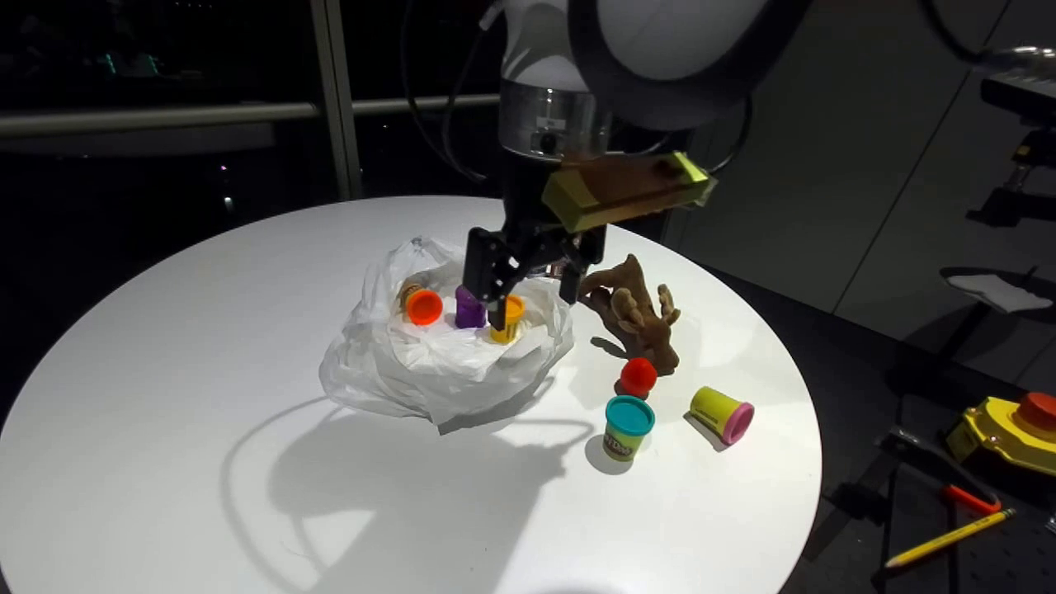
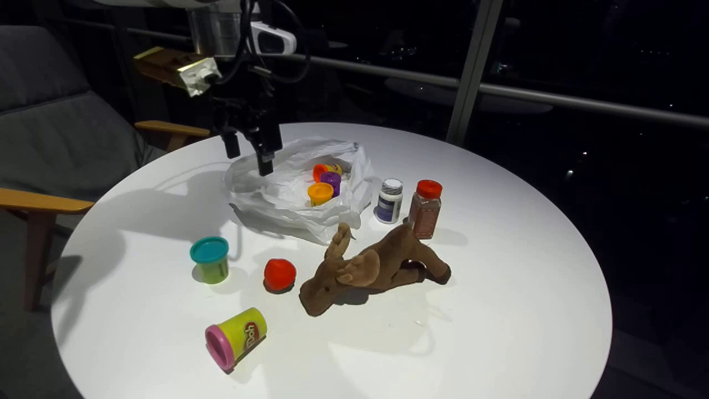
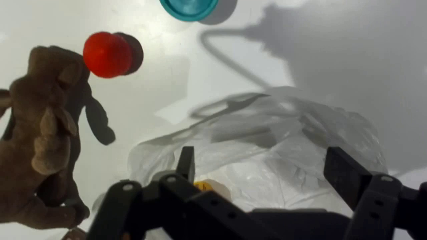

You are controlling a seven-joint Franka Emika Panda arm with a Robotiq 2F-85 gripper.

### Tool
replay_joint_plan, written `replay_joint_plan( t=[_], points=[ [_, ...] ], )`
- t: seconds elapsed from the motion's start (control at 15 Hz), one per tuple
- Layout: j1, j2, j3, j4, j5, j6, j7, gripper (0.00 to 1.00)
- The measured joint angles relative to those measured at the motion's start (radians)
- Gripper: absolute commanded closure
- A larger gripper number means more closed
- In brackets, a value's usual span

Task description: Put the objects on the table in the plastic bag

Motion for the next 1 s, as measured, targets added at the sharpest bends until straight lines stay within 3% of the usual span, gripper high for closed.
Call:
replay_joint_plan(
  t=[0.2,0.4,1.0],
  points=[
    [-0.012,-0.062,-0.003,-0.157,0.005,0.064,0.060,0.00],
    [-0.019,-0.079,-0.006,-0.244,0.005,0.091,0.092,0.00],
    [-0.012,-0.061,0.011,-0.286,-0.007,0.121,0.093,0.00]
  ],
)
